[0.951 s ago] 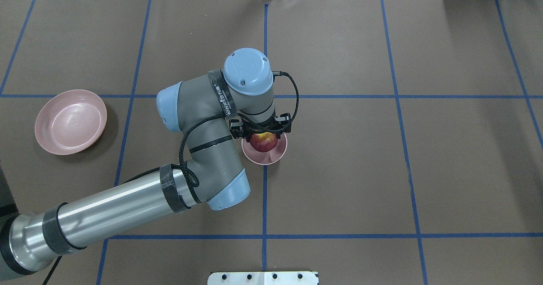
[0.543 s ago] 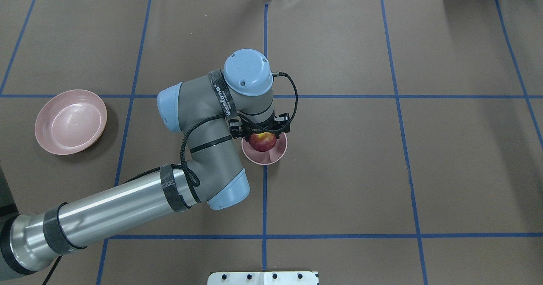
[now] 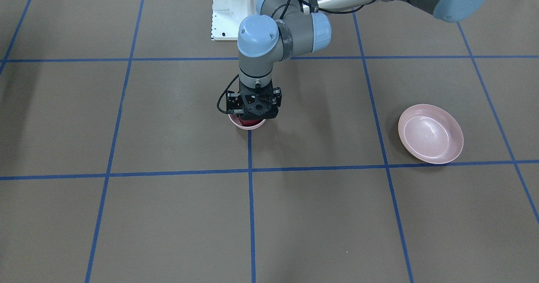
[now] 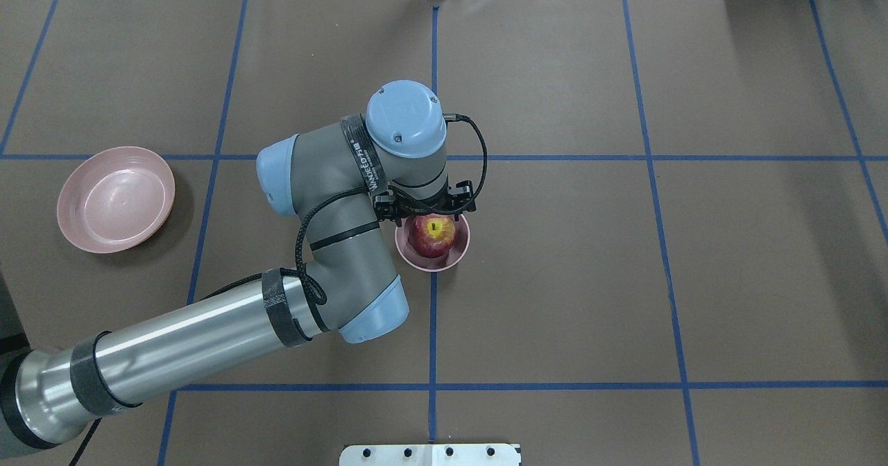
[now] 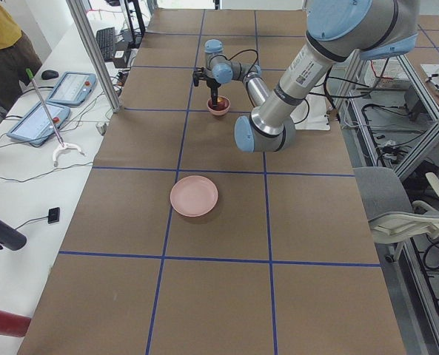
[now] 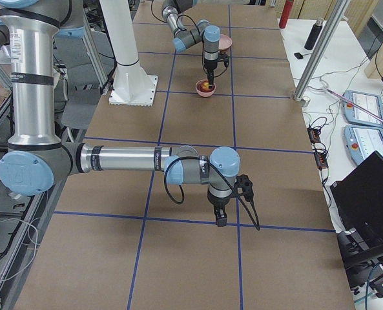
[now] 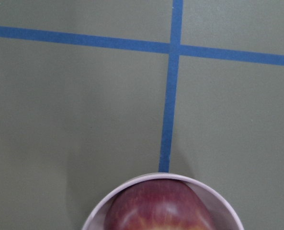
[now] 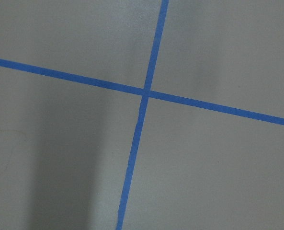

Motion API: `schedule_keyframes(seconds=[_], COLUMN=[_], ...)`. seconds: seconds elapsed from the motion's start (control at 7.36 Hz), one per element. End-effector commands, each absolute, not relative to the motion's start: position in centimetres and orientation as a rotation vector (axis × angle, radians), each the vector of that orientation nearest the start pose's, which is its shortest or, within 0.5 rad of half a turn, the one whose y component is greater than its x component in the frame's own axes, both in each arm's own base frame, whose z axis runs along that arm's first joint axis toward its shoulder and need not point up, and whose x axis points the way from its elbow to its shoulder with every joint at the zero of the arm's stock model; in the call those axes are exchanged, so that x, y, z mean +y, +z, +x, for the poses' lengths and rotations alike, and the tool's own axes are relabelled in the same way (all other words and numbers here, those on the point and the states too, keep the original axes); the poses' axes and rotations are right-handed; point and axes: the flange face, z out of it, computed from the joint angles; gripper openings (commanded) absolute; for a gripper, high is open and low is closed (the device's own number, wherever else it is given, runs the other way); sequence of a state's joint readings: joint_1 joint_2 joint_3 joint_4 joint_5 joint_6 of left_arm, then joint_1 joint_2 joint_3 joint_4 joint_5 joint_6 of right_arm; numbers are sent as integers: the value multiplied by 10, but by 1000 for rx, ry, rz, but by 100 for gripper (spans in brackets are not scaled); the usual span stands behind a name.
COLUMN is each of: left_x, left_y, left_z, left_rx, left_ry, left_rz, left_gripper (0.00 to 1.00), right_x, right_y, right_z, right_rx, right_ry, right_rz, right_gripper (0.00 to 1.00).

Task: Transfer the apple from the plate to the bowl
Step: 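Lower the apple into the bowl and open the left gripper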

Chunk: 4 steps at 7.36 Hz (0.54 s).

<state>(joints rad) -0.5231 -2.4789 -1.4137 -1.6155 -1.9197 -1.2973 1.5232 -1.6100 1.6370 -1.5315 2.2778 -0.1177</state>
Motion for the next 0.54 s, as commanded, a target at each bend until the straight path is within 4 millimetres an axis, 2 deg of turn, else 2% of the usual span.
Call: schedule_keyframes(seconds=[0.0,0.27,0.41], left_x=[-465,-470,-471], left_y=[148,142,154], left_z=[605,594,572], left_rx=[858,865,872], left_ry=[-94,-102,-111], left_rz=[6,18,26], left_gripper=[98,98,98], right_x=[-483,-484,-484], right_y=[644,644,642], right_z=[45,45,45], right_rx=[-719,-714,-717], right_ry=[-183,-184,-185], right_rz=[92,93,96], right_gripper=[100,100,100])
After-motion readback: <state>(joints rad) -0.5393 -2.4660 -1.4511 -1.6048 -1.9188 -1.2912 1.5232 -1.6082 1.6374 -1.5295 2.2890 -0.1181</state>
